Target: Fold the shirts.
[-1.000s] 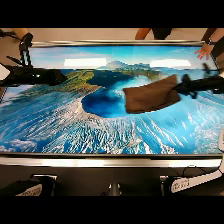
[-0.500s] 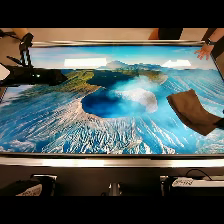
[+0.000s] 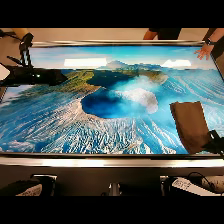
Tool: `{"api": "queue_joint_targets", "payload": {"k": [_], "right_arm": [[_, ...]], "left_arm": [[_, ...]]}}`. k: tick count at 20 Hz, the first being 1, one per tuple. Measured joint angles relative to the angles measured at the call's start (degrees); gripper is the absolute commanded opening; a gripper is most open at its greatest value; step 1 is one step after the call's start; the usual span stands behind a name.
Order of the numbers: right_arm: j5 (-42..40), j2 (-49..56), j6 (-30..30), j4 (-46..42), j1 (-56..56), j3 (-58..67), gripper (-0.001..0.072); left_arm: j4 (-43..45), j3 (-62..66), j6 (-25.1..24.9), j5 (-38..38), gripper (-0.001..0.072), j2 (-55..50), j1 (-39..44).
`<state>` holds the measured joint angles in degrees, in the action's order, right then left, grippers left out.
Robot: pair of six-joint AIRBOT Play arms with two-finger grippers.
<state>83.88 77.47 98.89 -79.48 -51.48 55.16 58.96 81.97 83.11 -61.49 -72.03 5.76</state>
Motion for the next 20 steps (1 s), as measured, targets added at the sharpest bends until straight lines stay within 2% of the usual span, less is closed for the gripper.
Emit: {"api": "queue_joint_targets", "payload": {"k": [4,5,7,8,11,15,18,20], "right_arm": [[-2.69,-2.8,1.44,-1.62,0.0,-6.56,0.002],[-3.17,-3.17,1.73,-2.08,0.0,-7.37,0.0053],[-3.39,-3.58,2.6,-2.99,0.0,-8.33,0.0537],[-3.48,-3.65,2.67,-3.34,0.0,-8.44,0.0617],[-4.09,-3.89,0.85,-3.82,0.0,-5.14,0.0616],[-6.95,-3.93,-0.61,-2.93,1.07,10.16,0.0605],[-14.27,-3.76,-2.56,-1.73,8.92,23.78,0.0603],[-19.02,-3.54,-3.96,-1.6,18.38,29.03,0.0603]], "left_arm": [[0.0,0.0,-0.13,0.0,0.0025,0.0,0.0],[0.0,0.02,-0.15,0.0,0.0024,0.0,0.0],[0.0,0.0,-0.15,0.0,0.0024,0.0,0.0],[0.0,0.0,-0.15,0.0,0.0024,0.0,0.0],[0.0,0.0,-0.24,0.0,0.0023,0.0,0.0],[2.56,1.6,-0.55,0.0,0.0021,-0.28,0.26],[11.76,7.21,2.49,0.02,0.0021,-2.58,1.73],[21.79,11.87,6.99,-0.9,0.0026,-5.73,3.56]]}}
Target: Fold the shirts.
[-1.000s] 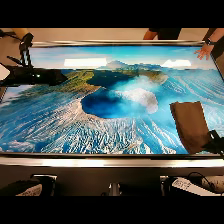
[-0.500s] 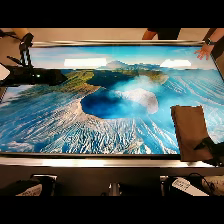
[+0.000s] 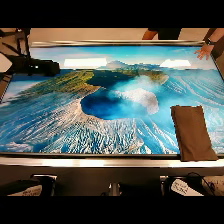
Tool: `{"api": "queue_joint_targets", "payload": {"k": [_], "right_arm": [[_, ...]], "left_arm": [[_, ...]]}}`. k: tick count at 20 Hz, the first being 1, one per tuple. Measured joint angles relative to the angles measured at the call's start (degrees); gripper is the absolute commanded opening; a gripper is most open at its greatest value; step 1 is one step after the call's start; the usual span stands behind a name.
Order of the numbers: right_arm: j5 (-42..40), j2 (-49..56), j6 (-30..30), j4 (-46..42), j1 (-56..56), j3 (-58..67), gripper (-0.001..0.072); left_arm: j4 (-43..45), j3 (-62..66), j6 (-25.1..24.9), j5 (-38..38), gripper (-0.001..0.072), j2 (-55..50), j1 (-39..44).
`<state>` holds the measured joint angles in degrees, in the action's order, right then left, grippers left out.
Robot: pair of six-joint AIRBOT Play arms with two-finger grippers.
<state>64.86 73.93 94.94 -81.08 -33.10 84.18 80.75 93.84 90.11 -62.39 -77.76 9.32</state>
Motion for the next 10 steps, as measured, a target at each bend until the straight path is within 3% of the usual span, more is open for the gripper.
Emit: {"api": "queue_joint_targets", "payload": {"k": [1,2,3,6,10], "right_arm": [[-1.73,0.42,-0.09,-0.39,5.31,1.53,0.06],[-2.12,1.31,0.02,-1.07,11.21,2.69,0.0601],[-1.46,2.67,0.63,-2.03,16.87,3.52,0.0601],[6.21,8.2,2.89,-2.99,28.46,4.81,0.0599],[15.98,13.29,4.57,-1.66,34.27,5.29,0.061]], "left_arm": [[5.11,1.75,2.56,-1.29,0.0115,-1.92,0.92],[8.76,2.97,4.83,-3.39,0.0429,-3.93,1.62],[11.02,3.8,6.47,-6.19,0.0655,-5.92,2.12],[13.33,2.45,8.17,-16.52,0.0655,-10.54,3.54],[14.23,-5.44,10.03,-15.23,0.0656,-7.48,5.35]]}}
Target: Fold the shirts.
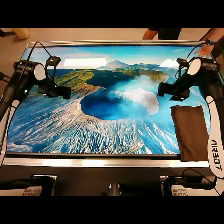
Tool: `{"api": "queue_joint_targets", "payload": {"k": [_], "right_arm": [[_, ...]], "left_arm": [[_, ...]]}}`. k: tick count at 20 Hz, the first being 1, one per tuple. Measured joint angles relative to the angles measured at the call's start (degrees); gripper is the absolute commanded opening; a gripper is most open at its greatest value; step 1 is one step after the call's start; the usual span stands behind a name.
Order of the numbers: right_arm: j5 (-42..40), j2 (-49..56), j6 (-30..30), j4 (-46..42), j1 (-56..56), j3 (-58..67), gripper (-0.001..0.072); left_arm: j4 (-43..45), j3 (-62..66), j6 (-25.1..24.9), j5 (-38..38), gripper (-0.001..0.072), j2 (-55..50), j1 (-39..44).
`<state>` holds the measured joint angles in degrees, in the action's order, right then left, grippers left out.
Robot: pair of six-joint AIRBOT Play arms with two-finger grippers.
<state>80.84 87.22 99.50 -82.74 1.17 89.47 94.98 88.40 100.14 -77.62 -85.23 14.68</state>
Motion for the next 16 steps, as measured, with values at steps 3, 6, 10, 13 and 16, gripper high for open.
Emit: {"api": "queue_joint_targets", "payload": {"k": [3,6,10,13,16], "right_arm": [[2.97,1.2,0.57,-0.26,1.31,0.11,0.0609],[4.42,1.66,0.81,-0.26,1.81,0.15,0.0609],[5.01,1.88,0.98,-0.52,2.05,0.17,0.0609],[5.33,1.9,0.98,-0.46,2.08,0.17,0.0609],[5.33,1.9,0.98,-0.44,2.08,0.17,0.0609]], "left_arm": [[0.37,-2.82,0.83,2.34,0.0656,1.44,0.35],[0.46,-3.91,1.25,3.13,0.0656,1.92,0.59],[0.52,-4.42,1.42,3.5,0.0656,1.92,0.63],[0.57,-4.52,1.46,3.63,0.0656,1.92,0.61],[0.57,-4.57,1.46,3.67,0.0656,1.92,0.63]]}}
